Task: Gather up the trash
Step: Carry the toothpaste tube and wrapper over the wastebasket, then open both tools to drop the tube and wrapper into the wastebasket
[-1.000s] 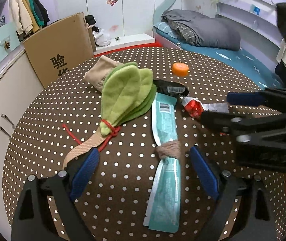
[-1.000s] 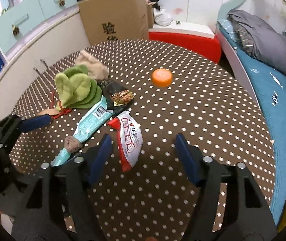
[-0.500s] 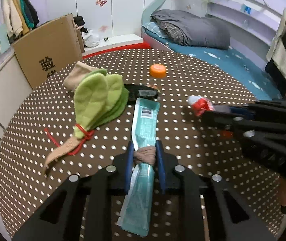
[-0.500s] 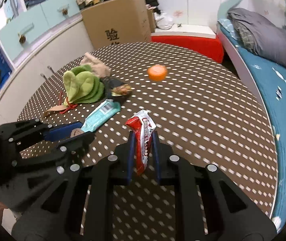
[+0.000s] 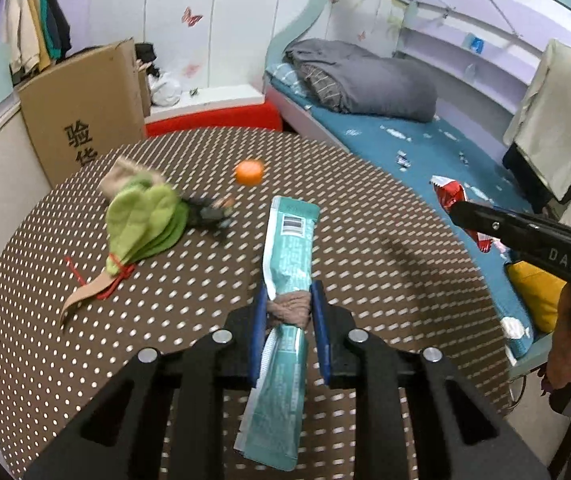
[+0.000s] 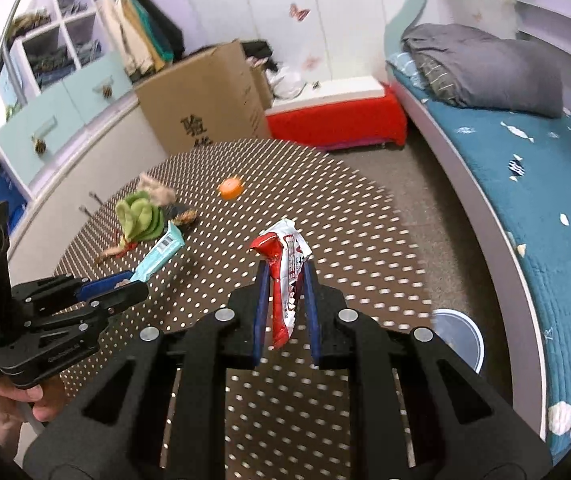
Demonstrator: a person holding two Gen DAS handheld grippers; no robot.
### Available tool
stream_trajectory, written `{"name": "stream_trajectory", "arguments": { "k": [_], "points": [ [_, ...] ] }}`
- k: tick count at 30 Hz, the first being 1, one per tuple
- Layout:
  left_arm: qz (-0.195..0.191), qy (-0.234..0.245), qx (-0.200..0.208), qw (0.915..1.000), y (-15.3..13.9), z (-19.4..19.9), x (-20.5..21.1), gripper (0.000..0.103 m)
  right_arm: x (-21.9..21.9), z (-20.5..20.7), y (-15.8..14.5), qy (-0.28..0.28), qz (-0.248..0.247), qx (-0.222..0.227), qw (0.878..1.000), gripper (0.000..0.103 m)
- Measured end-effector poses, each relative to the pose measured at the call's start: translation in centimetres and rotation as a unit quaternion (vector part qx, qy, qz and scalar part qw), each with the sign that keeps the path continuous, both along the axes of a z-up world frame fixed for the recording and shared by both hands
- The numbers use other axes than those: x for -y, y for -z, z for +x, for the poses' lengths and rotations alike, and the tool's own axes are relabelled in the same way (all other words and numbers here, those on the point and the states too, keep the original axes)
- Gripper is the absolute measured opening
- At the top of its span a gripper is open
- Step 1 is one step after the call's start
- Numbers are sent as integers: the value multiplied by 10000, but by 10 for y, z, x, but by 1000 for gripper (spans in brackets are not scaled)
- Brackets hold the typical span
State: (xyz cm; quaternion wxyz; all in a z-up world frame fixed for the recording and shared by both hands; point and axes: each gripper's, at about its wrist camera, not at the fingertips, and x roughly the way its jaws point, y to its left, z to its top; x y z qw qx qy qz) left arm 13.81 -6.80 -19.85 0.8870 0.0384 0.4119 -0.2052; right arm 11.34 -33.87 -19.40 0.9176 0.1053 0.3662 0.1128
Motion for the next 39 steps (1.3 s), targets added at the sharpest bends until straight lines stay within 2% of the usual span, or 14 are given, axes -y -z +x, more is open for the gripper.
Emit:
{"name": "stream_trajectory", "arguments": {
  "k": [13, 21, 24, 30, 39],
  "points": [
    [-319, 441, 346, 9979, -53, 3, 90, 21, 108, -41, -32, 846, 390, 565, 9940, 17],
    [-557, 1067, 300, 9923, -70, 6, 172, 21, 191, -61, -24, 1698, 576, 573, 9821, 17],
    [-550, 1229, 170, 9907, -64, 10, 200, 21, 217, -63, -12, 1931, 658, 460, 9779, 17],
    [-394, 1406, -438, 9883, -29, 26, 256, 21, 255, -55, 25, 2186, 885, 69, 9718, 17],
    [256, 1488, -1200, 9812, 43, 52, 317, 21, 271, -22, 79, 2215, 1196, -512, 9664, 17]
  ]
}}
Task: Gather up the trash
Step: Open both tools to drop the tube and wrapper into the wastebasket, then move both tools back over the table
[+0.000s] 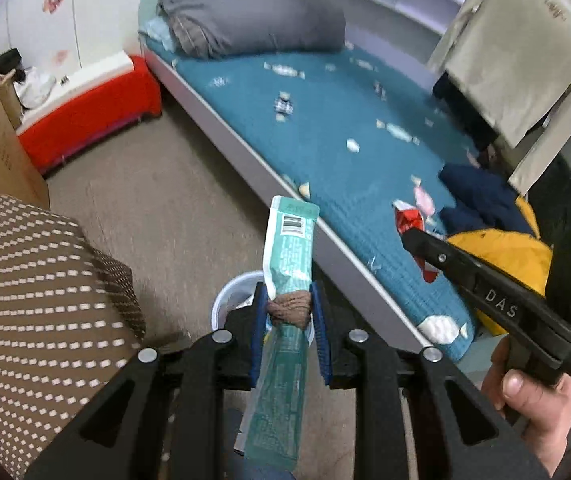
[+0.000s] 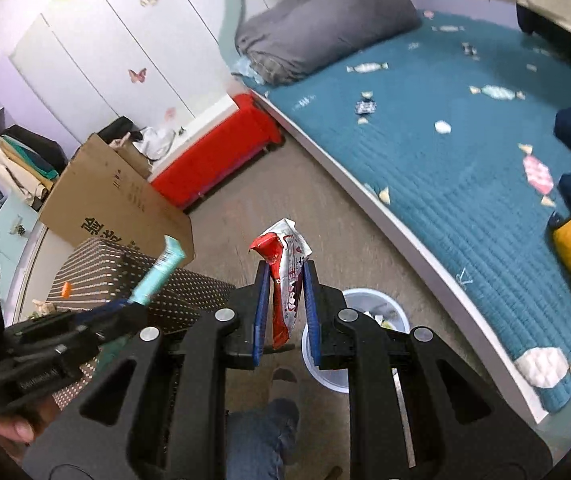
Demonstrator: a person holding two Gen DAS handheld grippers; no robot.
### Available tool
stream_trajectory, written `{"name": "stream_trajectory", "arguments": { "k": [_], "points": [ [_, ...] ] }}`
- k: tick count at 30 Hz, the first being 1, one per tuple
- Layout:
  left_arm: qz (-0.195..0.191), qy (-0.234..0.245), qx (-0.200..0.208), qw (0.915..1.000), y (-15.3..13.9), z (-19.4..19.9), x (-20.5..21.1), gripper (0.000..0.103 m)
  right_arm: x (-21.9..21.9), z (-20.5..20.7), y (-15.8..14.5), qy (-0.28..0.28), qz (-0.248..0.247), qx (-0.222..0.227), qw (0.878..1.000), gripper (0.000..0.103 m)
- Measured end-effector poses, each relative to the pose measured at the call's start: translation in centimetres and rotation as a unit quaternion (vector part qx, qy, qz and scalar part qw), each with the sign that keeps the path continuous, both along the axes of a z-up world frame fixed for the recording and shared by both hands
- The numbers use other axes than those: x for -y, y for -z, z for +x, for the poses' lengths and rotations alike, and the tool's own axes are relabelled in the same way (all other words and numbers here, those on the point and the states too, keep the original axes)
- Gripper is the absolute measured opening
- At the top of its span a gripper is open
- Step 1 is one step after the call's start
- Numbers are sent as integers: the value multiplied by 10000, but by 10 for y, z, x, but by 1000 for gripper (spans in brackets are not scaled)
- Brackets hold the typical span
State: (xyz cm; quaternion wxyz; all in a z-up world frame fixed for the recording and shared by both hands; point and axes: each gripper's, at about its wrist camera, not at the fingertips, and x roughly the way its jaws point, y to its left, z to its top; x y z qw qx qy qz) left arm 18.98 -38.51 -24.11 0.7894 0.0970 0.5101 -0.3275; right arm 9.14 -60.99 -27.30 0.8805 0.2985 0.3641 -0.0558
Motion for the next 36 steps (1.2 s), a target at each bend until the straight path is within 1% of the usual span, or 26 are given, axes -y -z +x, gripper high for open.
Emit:
{"name": "stream_trajectory", "arguments": {
  "k": [5, 6, 7, 8, 9, 10, 11, 14, 15, 16, 17, 18, 21, 26, 36],
  "points": [
    [255, 62, -309, 9992, 29, 13, 16, 22, 6, 17, 26, -14, 245, -222, 9995, 17],
    [342, 86, -383, 9986, 37, 17, 21, 23, 7, 21, 33, -33, 331, -268, 9991, 20],
    [386, 80, -422, 9983, 41, 20, 23, 23, 8, 24, 39, -49, 398, -310, 9987, 20],
    [394, 65, -451, 9982, 44, 24, 25, 36, 9, 27, 43, -45, 429, -359, 9984, 20],
    [365, 58, -460, 9983, 46, 27, 27, 52, 12, 32, 54, -19, 550, -478, 9973, 38],
    [345, 27, -431, 9985, 47, 31, 27, 83, 15, 33, 60, 28, 677, -519, 9963, 61],
    [340, -56, -325, 9989, 45, 34, 26, 91, 20, 33, 69, 151, 895, -509, 9946, 70],
    [274, -138, -164, 9994, 37, 36, 24, 91, 27, 28, 78, 315, 1214, -475, 9910, 73],
    [278, -168, -134, 9994, 33, 36, 22, 91, 27, 25, 79, 352, 1230, -488, 9906, 81],
    [264, -233, -57, 9994, 28, 36, 17, 91, 26, 24, 78, 380, 1199, -496, 9908, 92],
    [230, -262, -21, 9994, 24, 35, 15, 92, 25, 20, 76, 412, 1147, -500, 9913, 95],
    [177, -294, 12, 9994, 19, 35, 11, 92, 25, 19, 75, 440, 1121, -505, 9914, 97],
    [84, -379, 77, 9992, 8, 34, 0, 92, 23, 12, 68, 558, 977, -570, 9920, 97],
    [-100, -433, 296, 9986, -17, 22, -25, 92, 16, 2, 50, 637, 786, -500, 9936, 97],
    [-407, -435, 922, 9940, -69, -5, -66, 92, -22, -10, -18, 453, 317, 1, 9985, 97]
  ]
}}
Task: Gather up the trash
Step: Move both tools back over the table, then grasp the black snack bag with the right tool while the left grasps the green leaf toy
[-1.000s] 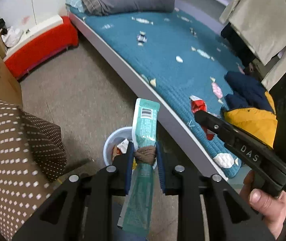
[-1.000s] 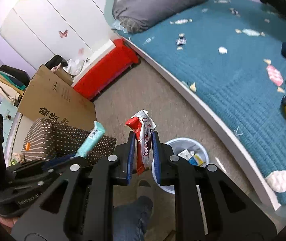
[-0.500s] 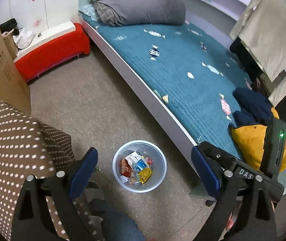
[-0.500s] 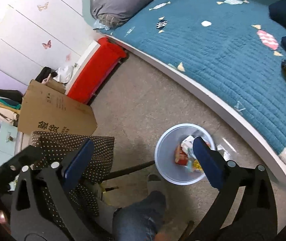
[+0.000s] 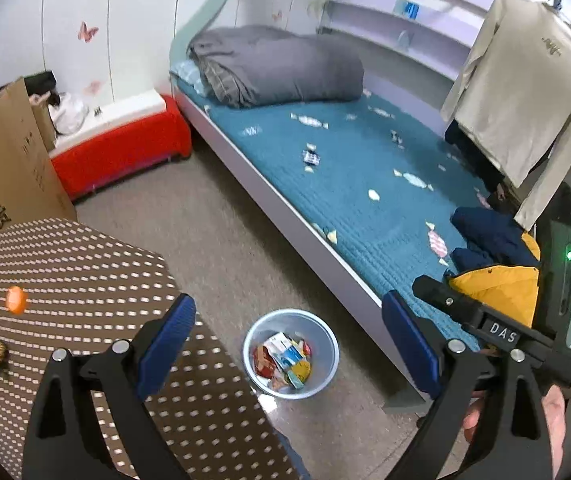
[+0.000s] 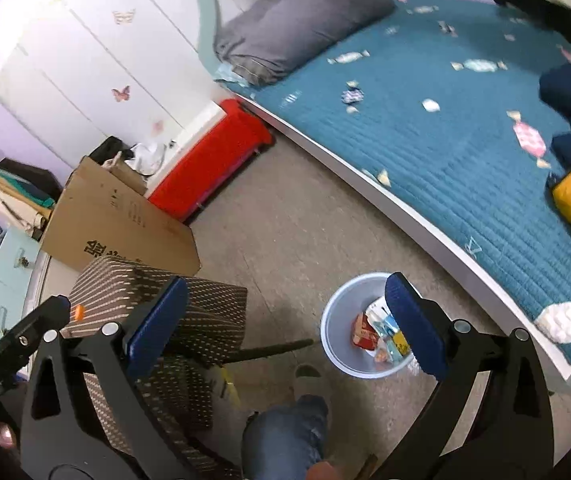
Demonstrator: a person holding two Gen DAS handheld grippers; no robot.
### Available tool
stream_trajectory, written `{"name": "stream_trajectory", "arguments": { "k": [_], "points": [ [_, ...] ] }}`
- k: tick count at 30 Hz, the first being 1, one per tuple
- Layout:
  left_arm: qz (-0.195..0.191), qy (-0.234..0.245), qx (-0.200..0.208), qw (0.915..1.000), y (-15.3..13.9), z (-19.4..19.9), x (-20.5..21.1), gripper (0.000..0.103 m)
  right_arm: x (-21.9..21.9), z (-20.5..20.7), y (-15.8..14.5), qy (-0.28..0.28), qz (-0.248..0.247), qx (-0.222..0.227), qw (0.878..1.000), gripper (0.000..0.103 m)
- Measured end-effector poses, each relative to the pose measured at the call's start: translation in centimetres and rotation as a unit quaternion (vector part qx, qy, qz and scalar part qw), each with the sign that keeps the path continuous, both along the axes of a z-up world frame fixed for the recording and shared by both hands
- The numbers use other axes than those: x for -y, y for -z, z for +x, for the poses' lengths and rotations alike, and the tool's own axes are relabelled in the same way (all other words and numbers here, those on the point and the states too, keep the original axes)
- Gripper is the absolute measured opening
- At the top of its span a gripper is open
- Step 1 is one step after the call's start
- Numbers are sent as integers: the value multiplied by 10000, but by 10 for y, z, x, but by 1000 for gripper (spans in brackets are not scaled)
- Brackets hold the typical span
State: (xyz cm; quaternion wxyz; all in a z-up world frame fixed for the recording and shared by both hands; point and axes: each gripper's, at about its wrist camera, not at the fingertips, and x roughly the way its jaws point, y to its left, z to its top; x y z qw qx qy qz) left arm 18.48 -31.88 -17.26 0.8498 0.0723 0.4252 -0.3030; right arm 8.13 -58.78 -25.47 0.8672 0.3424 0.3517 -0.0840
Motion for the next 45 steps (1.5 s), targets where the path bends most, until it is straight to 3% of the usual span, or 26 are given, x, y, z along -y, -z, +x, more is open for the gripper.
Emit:
{"name": "stream_trajectory", "arguments": {
  "k": [14, 24, 33, 45],
  "points": [
    [-263, -325, 825, 9957, -48, -22, -97, 93, -78, 11, -75, -594, -791, 343, 9945, 97],
    [-451, -741, 1149, 9896, -62, -22, -188, 93, -145, 34, -94, -1164, -1177, 399, 9854, 97],
    [-404, -1134, 1146, 9861, -47, -18, -262, 93, -224, 63, -94, -1862, -1458, 330, 9711, 97],
    [73, -1783, 724, 9813, 6, 15, -344, 93, -312, 103, -72, -2935, -1553, 237, 9430, 97]
  ]
}}
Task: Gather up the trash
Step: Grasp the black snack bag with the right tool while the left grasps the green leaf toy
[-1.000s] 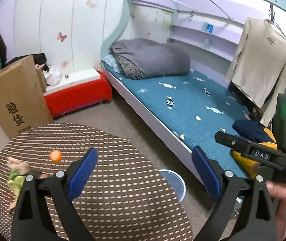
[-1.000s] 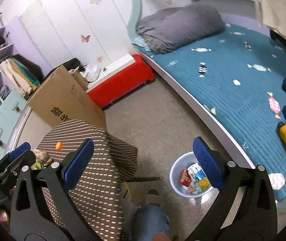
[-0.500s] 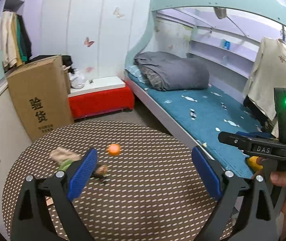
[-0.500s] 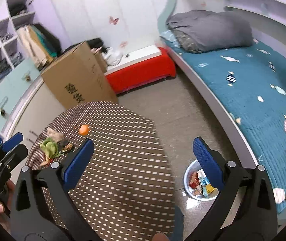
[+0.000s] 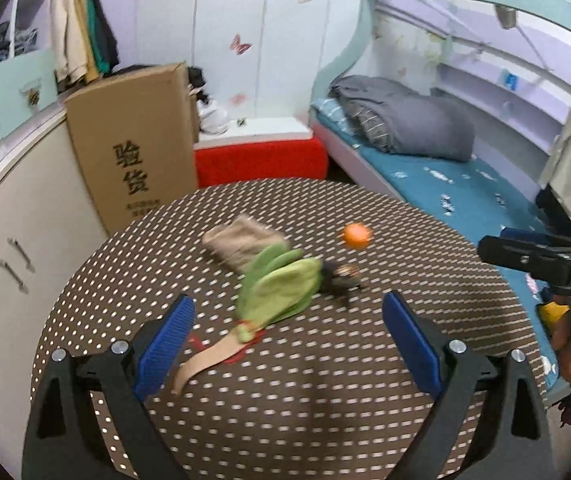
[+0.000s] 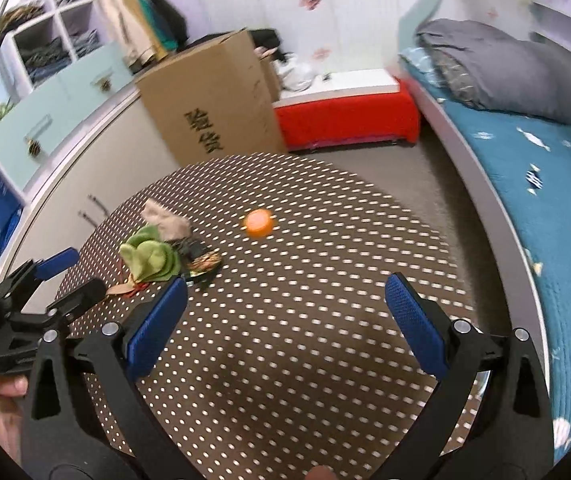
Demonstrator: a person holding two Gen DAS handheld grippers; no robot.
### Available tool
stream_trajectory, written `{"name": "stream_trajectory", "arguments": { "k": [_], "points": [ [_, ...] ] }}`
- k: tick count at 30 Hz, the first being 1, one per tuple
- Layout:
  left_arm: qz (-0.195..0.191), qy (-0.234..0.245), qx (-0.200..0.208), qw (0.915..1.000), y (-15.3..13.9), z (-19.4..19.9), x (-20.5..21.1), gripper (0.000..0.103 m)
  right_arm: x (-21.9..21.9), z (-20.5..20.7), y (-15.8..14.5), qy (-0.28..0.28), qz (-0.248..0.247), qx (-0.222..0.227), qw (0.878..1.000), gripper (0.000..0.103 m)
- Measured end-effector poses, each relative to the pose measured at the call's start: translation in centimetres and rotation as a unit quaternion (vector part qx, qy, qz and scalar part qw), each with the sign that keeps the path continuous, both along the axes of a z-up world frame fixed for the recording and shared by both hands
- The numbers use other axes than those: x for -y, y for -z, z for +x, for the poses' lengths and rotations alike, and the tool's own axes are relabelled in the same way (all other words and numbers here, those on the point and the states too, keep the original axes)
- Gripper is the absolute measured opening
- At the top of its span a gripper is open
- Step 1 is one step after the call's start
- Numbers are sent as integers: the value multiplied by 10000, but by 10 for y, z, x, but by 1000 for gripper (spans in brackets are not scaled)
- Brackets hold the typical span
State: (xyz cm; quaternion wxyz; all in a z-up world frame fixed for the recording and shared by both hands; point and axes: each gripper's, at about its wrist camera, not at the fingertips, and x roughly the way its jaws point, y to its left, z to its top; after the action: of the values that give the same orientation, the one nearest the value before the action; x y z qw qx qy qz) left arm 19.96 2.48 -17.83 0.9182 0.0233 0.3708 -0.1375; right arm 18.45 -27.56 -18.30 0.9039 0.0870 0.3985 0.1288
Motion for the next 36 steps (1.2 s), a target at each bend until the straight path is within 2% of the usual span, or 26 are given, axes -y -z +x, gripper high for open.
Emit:
{"name": "stream_trajectory", "arguments": {
  "k": [10, 13, 15, 17, 18, 20, 23, 24, 25, 27, 30, 36],
  "points": [
    [509, 216, -402, 9977, 41, 31, -9, 93, -46, 29, 25, -830, -178, -233, 9961, 97],
    [514, 294, -523, 9969, 48, 40, -7, 92, -59, 36, 32, -1032, -340, -216, 9938, 96],
    [447, 333, -625, 9965, 53, 47, -8, 80, -67, 41, 37, -1136, -454, -243, 9922, 91],
    [394, 376, -798, 9953, 58, 54, -8, 52, -76, 47, 41, -1243, -527, -283, 9904, 83],
    [398, 350, -770, 9956, 59, 56, -10, 48, -82, 50, 44, -1304, -615, -284, 9891, 79],
    [283, 378, -764, 9960, 58, 55, -14, 26, -91, 54, 47, -1414, -711, -308, 9869, 74],
    [7, 291, -842, 9960, 58, 50, -24, 20, -106, 61, 54, -1602, -802, -323, 9833, 65],
    [-51, 238, -840, 9962, 58, 47, -28, 20, -112, 64, 57, -1660, -818, -335, 9822, 60],
    [-87, 194, -838, 9963, 59, 42, -30, 19, -115, 65, 56, -1660, -833, -261, 9822, 49],
    [-146, 120, -847, 9962, 59, 36, -35, 19, -121, 67, 57, -1660, -783, -221, 9828, 41],
    [-196, 28, -842, 9962, 59, 26, -37, 19, -123, 63, 57, -1654, -848, -162, 9824, 36],
    [-354, -64, -815, 9960, 55, 11, -38, 17, -107, 43, 56, -1554, -585, -249, 9858, 36]
  ]
}}
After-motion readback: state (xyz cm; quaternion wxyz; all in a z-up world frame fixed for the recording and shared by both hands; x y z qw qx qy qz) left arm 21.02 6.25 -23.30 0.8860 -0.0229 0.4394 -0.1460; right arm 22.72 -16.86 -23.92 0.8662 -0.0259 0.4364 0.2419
